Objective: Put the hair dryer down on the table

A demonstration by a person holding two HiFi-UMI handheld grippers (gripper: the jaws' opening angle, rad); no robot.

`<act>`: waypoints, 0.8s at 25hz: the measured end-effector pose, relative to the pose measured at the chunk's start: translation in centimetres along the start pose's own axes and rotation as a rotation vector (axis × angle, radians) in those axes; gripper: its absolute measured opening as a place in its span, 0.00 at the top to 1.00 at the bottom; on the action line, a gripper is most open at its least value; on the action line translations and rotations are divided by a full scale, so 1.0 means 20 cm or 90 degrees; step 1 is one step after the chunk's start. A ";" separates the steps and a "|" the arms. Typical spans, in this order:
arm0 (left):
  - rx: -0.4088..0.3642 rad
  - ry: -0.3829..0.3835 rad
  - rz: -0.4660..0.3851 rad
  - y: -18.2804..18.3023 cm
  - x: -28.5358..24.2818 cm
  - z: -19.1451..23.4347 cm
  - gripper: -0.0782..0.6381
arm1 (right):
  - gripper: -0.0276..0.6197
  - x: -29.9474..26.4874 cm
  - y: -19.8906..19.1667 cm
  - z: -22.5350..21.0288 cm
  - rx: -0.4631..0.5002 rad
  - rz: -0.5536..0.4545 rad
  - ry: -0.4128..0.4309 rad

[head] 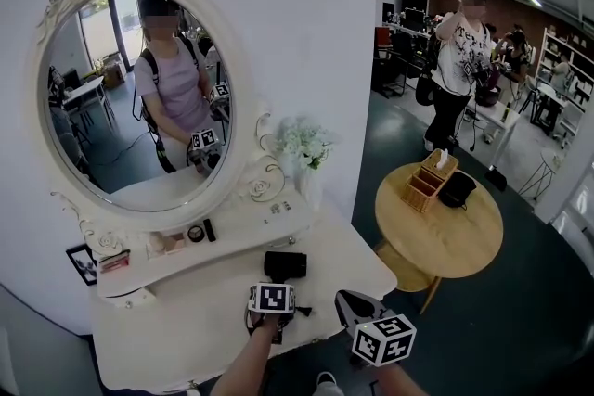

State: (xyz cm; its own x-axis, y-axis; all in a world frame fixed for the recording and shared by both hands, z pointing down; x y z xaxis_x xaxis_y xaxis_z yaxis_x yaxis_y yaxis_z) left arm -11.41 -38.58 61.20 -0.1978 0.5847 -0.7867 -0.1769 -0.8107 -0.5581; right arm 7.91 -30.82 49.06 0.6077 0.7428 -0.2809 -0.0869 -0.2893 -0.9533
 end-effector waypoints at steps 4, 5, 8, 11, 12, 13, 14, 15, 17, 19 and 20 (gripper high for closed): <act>0.006 0.001 -0.006 0.00 0.01 0.00 0.56 | 0.95 0.02 0.00 0.01 0.000 -0.001 0.004; 0.008 -0.001 -0.010 -0.01 0.01 -0.01 0.56 | 0.95 0.02 0.00 0.01 0.000 -0.001 0.006; 0.025 -0.014 -0.025 0.00 0.03 -0.01 0.52 | 0.95 0.02 0.00 0.02 0.001 -0.001 0.012; 0.032 -0.018 -0.045 0.01 0.07 -0.01 0.51 | 0.95 0.02 -0.01 0.03 0.002 0.000 0.016; 0.032 -0.021 -0.054 0.02 0.09 -0.01 0.51 | 0.95 0.02 -0.01 0.03 0.002 0.000 0.019; 0.031 -0.023 -0.064 0.03 0.11 -0.02 0.51 | 0.95 0.02 -0.01 0.04 0.002 0.000 0.022; 0.029 -0.026 -0.077 0.05 0.13 -0.02 0.51 | 0.95 0.01 -0.01 0.04 0.001 0.000 0.025; 0.026 -0.026 -0.092 0.06 0.16 -0.02 0.51 | 0.95 0.01 -0.01 0.05 0.002 0.000 0.027; 0.013 -0.021 -0.129 0.10 0.23 -0.02 0.56 | 0.95 0.01 0.00 0.06 0.002 0.000 0.031; 0.005 -0.021 -0.165 0.13 0.29 -0.01 0.61 | 0.95 0.01 -0.01 0.07 0.003 0.000 0.034; 0.005 -0.025 -0.179 0.14 0.32 -0.01 0.61 | 0.95 0.01 -0.01 0.08 0.003 0.000 0.036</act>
State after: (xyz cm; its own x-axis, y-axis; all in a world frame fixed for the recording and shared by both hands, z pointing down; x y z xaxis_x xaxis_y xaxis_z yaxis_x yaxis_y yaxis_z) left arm -13.08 -37.04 54.51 -0.1764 0.7876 -0.5904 -0.2377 -0.6161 -0.7509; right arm 6.80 -29.65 48.96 0.6514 0.7072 -0.2749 -0.0911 -0.2868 -0.9537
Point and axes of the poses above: the fingertips, and each gripper's own axes: x backward along the fingers, z to its left, y out of its top, the point moved 6 cm from there along x, backward along the fingers, and after that the axes turned 14 degrees about x, right-handed, at the moved point
